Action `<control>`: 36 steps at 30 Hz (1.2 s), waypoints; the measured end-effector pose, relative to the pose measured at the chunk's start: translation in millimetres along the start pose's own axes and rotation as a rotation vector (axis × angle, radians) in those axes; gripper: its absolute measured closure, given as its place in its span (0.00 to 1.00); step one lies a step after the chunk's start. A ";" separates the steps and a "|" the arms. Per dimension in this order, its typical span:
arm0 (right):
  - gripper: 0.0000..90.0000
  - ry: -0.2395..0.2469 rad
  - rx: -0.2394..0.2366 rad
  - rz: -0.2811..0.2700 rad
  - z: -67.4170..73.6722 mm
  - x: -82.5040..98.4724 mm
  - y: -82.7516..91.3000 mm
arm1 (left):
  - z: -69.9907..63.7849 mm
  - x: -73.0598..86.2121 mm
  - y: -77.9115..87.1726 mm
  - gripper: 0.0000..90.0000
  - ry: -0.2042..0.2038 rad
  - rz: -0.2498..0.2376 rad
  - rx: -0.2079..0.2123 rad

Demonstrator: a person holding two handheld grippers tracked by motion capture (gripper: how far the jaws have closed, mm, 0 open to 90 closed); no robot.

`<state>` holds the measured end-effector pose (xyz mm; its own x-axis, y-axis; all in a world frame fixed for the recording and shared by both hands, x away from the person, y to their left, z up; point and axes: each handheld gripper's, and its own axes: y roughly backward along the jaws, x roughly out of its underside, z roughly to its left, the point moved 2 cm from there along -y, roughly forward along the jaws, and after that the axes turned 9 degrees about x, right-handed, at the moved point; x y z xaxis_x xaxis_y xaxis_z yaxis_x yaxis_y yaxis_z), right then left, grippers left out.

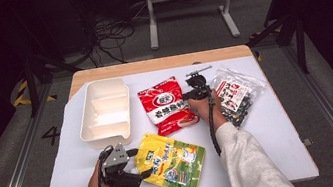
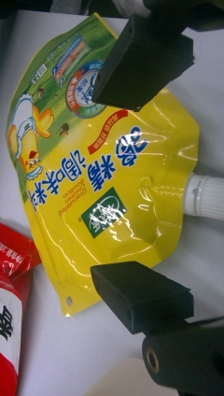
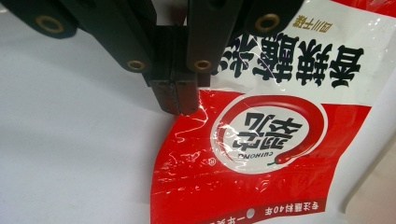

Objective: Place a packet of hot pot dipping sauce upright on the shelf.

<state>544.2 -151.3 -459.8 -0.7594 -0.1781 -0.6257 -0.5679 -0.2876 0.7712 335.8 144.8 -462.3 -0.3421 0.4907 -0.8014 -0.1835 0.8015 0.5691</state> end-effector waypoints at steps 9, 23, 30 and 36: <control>1.00 0.021 -0.124 -0.160 -2.6 6.2 41.5 | 3.9 -11.2 -1.7 0.16 0.014 -0.011 -0.031; 1.00 0.152 -0.283 -0.393 -1.0 41.1 104.1 | 13.7 -44.7 8.8 0.13 -0.015 -0.070 -0.111; 1.00 0.276 -0.330 -0.456 8.1 68.4 119.8 | 38.2 -70.7 3.5 0.10 0.044 -0.134 -0.095; 1.00 0.327 -0.379 -0.482 8.2 76.1 126.0 | 49.0 -84.9 -9.2 0.13 0.059 -0.168 -0.060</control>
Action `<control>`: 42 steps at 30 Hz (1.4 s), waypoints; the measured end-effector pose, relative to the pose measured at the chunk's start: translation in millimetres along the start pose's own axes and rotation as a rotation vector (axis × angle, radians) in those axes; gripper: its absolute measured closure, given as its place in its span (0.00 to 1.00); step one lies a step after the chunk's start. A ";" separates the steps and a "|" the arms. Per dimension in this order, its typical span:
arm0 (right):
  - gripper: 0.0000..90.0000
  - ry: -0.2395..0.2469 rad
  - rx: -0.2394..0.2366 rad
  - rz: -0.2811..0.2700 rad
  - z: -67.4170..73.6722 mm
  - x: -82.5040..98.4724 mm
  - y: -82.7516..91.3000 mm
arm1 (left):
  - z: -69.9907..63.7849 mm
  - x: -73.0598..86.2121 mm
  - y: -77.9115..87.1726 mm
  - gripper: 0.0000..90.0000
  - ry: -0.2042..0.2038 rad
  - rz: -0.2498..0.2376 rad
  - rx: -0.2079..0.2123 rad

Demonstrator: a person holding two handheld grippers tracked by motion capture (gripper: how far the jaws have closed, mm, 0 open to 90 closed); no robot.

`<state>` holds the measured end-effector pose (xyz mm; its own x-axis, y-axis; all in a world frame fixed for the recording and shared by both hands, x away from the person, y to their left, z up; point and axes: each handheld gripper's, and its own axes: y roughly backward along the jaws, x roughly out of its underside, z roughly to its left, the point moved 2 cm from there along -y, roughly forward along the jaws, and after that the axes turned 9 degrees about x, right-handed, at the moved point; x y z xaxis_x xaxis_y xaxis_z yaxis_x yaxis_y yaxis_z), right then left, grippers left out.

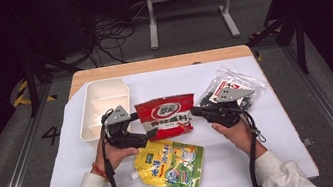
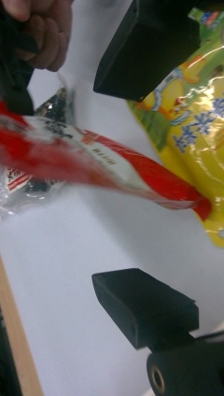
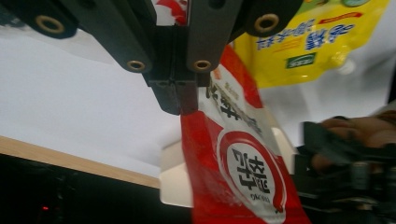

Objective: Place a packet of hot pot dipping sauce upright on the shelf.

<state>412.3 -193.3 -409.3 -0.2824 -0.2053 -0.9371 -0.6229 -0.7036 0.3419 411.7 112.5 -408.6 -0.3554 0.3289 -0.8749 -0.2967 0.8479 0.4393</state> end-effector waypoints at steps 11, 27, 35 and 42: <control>1.00 0.007 -0.009 0.005 7.4 0.8 0.7 | -7.5 -10.1 -9.6 0.90 -0.084 -0.048 0.018; 0.75 0.137 0.117 0.030 19.9 -5.9 25.8 | -17.1 -13.8 -5.1 1.00 -0.177 -0.070 0.065; 0.53 0.184 0.151 0.071 24.1 1.8 48.8 | -21.7 -19.0 0.0 1.00 -0.190 -0.102 0.080; 0.44 0.194 0.160 0.107 26.9 14.1 65.7 | -20.8 -26.8 20.3 1.00 -0.218 -0.140 0.060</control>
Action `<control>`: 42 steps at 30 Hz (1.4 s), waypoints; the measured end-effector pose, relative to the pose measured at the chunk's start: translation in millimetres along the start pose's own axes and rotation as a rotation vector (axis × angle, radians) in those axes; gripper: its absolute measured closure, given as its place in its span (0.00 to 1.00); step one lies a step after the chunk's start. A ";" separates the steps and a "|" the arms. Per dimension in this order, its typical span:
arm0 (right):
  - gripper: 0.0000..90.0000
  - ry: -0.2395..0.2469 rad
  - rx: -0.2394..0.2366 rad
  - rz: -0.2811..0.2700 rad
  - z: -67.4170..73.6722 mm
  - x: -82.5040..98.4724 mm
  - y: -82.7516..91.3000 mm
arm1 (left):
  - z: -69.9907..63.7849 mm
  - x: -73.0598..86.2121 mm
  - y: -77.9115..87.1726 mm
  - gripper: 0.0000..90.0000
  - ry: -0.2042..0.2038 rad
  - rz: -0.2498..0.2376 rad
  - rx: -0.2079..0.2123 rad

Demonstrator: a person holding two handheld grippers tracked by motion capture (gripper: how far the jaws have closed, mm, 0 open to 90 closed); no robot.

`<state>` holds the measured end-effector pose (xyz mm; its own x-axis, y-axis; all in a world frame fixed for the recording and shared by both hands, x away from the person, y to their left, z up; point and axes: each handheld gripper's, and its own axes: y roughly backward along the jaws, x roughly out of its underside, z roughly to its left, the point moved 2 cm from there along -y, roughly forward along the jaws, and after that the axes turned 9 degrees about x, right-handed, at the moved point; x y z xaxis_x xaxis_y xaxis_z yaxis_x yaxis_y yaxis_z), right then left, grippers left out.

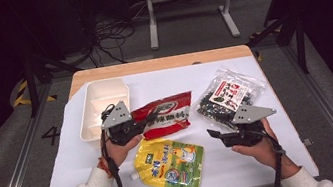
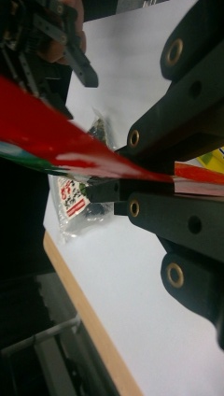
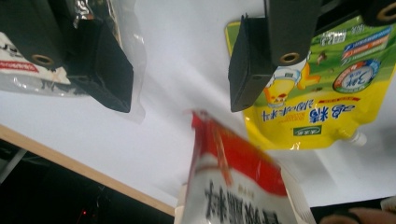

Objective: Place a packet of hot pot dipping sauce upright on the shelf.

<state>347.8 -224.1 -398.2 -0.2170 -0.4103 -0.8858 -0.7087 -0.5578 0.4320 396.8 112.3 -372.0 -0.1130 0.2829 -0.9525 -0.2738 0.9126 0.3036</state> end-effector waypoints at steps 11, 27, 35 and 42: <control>0.40 -0.043 -0.005 0.028 -4.7 14.5 2.3 | 31.7 -39.6 68.6 1.00 -0.074 -0.032 -0.158; 0.37 -0.062 -0.005 0.091 2.9 34.2 11.0 | 101.0 -42.8 100.4 1.00 -0.057 0.027 -0.283; 0.36 -0.080 0.010 0.122 4.7 46.2 17.7 | 130.9 -36.7 96.6 1.00 -0.043 0.079 -0.312; 0.35 -0.101 0.035 0.118 6.1 54.2 26.6 | 151.9 -25.0 92.7 1.00 -0.016 0.081 -0.319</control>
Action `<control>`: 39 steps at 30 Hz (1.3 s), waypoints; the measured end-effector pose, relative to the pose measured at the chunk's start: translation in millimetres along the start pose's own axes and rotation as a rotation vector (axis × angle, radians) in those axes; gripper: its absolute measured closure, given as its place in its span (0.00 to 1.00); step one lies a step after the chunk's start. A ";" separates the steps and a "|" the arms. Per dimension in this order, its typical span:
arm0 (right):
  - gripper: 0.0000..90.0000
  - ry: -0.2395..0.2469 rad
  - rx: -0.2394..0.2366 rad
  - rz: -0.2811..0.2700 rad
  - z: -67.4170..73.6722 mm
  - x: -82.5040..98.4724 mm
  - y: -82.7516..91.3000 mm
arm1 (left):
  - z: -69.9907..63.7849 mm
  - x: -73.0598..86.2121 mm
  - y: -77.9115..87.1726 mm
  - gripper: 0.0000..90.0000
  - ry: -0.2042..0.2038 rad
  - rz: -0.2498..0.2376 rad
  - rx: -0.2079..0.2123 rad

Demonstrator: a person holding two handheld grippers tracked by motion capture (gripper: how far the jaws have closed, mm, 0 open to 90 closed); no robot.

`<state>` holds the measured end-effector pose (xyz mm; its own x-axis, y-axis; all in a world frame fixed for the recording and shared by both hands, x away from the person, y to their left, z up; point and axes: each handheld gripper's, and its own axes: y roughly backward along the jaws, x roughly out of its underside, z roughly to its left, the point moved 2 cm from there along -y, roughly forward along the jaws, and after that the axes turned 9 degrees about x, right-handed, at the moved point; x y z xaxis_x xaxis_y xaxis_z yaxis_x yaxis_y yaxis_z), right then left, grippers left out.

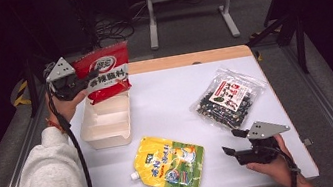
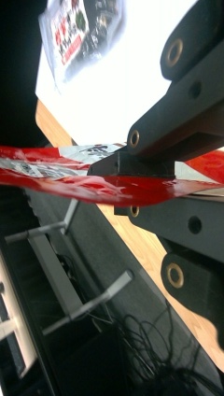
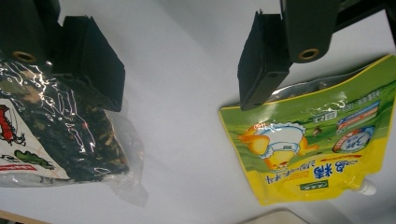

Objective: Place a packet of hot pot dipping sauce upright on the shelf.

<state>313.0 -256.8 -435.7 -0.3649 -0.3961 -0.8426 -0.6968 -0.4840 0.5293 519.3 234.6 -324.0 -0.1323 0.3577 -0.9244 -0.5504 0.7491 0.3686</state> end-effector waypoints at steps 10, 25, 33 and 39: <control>0.34 -0.004 0.010 0.019 2.2 7.7 5.5 | 10.0 12.7 -9.4 1.00 0.021 0.041 0.005; 0.34 0.000 -0.002 0.038 4.9 7.9 0.1 | 27.4 17.9 -20.3 1.00 0.012 0.047 -0.041; 0.37 0.026 -0.028 0.055 8.1 7.6 -5.1 | 29.4 37.1 -37.6 0.87 0.092 0.037 -0.039; 0.37 0.025 -0.040 0.054 8.8 7.6 -7.1 | 27.7 51.2 -33.4 0.85 0.124 0.083 -0.061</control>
<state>309.7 -249.5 -446.7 -0.3859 -0.4414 -0.8101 -0.6512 -0.4917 0.5781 553.8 243.4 -380.9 -0.2780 0.3420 -0.8976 -0.5823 0.6832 0.4407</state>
